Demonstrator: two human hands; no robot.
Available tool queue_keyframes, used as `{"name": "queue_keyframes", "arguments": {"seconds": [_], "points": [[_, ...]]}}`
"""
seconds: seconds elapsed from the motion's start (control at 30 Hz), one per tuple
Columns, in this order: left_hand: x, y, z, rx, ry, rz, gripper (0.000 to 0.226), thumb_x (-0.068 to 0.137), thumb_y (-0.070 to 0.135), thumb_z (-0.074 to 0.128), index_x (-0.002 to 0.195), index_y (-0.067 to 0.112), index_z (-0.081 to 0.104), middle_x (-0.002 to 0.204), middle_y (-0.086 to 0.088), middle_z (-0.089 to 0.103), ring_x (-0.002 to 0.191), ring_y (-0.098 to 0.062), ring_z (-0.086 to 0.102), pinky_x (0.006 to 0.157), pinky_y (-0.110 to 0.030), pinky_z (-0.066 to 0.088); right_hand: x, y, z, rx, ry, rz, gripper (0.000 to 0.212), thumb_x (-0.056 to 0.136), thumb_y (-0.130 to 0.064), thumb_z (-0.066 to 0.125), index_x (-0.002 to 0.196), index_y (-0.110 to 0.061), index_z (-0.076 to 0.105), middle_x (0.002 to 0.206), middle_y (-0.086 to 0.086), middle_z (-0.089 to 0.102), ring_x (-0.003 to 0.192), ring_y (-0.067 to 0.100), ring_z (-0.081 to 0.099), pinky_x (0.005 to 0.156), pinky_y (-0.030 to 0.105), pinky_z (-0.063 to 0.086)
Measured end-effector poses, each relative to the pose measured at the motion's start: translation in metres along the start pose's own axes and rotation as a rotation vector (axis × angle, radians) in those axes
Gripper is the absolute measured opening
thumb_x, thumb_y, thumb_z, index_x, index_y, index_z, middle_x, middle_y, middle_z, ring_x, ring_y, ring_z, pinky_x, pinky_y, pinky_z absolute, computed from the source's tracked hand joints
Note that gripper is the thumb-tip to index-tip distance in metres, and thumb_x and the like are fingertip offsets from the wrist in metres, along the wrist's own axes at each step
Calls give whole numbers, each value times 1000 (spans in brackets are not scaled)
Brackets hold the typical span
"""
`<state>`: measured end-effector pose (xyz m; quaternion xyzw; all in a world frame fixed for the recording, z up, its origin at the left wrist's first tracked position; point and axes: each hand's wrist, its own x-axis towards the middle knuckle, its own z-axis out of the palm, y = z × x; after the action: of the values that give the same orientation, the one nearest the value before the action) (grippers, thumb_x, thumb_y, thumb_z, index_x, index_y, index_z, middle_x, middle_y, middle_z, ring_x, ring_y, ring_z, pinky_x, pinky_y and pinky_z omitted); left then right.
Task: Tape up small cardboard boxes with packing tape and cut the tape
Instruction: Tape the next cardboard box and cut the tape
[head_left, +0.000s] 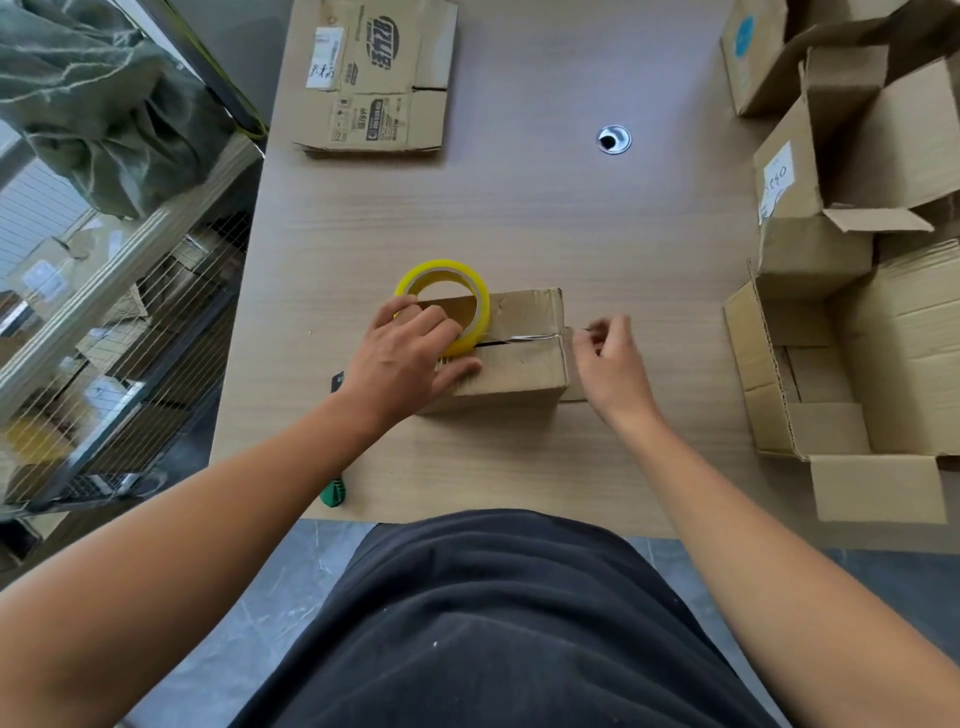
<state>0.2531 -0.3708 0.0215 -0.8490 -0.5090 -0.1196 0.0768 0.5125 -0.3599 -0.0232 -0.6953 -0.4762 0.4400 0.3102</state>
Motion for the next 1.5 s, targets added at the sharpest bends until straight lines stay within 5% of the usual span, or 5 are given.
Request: {"name": "queue_keyframes", "arguments": {"seconds": [0.27, 0.43, 0.93, 1.3, 1.5], "points": [[10, -4, -27, -100, -50, 134, 32, 90, 41, 68, 92, 8, 68, 82, -7, 66, 79, -32, 66, 94, -40, 50, -4, -44, 28, -631, -260, -616, 74, 99, -59, 15, 161, -17, 14, 168, 3, 16, 156, 18, 0, 126, 41, -4], [41, -30, -80, -230, -218, 124, 51, 89, 59, 49, 125, 23, 55, 73, 6, 69, 60, -31, 65, 53, -32, 48, -7, -47, 27, -651, -259, -588, 74, 101, -60, 11, 162, -19, 2, 169, 2, 12, 156, 15, 0, 126, 39, -4], [-3, -107, -25, -325, -555, -392, 68, 77, 82, 55, 131, 41, 58, 96, 4, 69, 96, -18, 65, 75, -31, 44, -2, -52, 42, -730, -145, -526, 63, 101, -47, 47, 156, -19, 34, 151, 6, 37, 146, 29, 23, 122, 43, 22], [10, -133, 0, -558, -646, -200, 69, 85, 68, 62, 145, 38, 44, 141, 6, 59, 128, -24, 55, 98, -31, 39, -111, -47, 107, -530, -4, -917, 60, 94, -50, 61, 134, -7, 55, 142, 12, 50, 143, 33, 36, 121, 55, 23], [12, -139, 9, -574, -582, -156, 62, 85, 71, 61, 138, 41, 48, 136, 5, 62, 120, -23, 59, 86, -27, 34, -177, -35, 267, -720, -282, -144, 82, 86, -70, 55, 135, -6, 43, 130, 11, 44, 117, 32, 42, 100, 44, 41]]}}
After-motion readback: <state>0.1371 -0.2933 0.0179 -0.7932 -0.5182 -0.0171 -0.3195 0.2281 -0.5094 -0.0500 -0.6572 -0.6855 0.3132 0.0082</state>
